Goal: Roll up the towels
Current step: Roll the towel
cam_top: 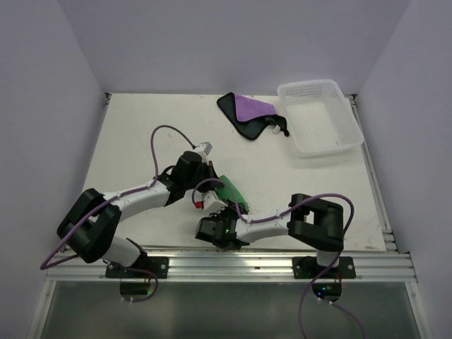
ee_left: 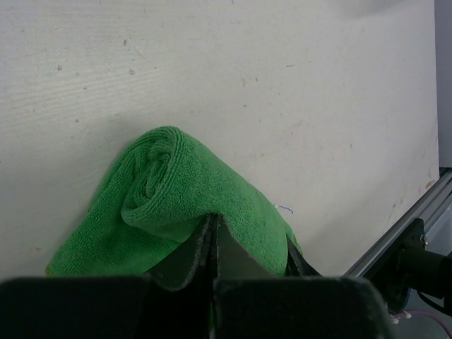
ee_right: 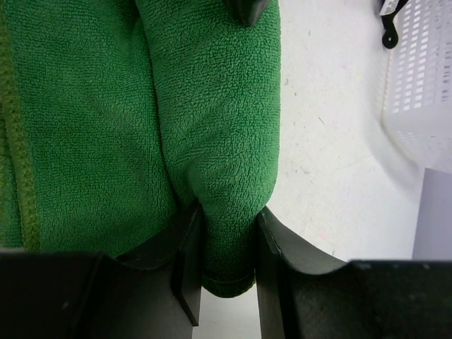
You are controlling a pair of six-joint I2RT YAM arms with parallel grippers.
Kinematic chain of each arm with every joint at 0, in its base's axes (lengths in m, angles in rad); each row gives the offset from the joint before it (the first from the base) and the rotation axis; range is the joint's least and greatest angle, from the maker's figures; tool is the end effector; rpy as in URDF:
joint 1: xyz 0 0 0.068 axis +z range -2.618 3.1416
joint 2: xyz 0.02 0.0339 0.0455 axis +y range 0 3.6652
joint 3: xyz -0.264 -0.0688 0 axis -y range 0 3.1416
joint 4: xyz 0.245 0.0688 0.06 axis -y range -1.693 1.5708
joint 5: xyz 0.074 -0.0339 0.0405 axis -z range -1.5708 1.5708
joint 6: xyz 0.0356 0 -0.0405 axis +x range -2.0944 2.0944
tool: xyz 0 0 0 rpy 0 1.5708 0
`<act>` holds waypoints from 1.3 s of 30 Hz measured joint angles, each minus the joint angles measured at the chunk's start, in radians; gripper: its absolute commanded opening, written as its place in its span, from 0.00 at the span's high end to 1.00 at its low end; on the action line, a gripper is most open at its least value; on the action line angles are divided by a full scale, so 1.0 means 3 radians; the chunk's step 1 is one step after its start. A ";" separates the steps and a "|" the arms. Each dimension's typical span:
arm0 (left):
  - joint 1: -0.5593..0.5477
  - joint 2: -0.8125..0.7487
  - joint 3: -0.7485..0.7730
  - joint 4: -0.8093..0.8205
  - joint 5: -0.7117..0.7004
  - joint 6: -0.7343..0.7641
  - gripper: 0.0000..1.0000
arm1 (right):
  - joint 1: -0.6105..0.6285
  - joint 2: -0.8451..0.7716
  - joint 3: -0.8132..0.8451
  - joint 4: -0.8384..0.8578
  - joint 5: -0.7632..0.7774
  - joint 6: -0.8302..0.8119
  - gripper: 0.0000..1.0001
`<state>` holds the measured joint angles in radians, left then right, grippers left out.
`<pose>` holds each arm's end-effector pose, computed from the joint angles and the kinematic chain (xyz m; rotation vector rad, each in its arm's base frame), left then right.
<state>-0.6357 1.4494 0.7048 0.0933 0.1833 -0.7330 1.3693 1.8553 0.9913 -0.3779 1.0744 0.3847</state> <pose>0.2340 -0.1807 0.1876 -0.0076 2.3826 -0.9145 0.0964 0.3153 0.1335 -0.7979 1.9205 -0.5242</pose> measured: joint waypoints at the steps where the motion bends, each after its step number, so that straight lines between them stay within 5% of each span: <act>1: 0.0000 0.0000 0.0004 -0.0005 0.0004 0.0013 1.00 | 0.0013 0.0041 0.0033 -0.0039 0.0033 0.0000 0.75; 26: 0.0037 0.0122 -0.0423 0.0891 0.0422 0.0055 1.00 | 0.0095 0.0645 0.0674 -0.0674 0.0225 -0.0027 0.70; 39: 0.0041 0.0350 -0.0411 0.0969 0.0310 -0.0038 1.00 | 0.0071 0.0365 0.0455 -0.0515 -0.0003 -0.0036 0.53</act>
<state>-0.6235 1.5543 0.5816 0.3840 0.2764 -0.7444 1.3907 1.9648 1.1278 -0.5323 1.0737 0.3740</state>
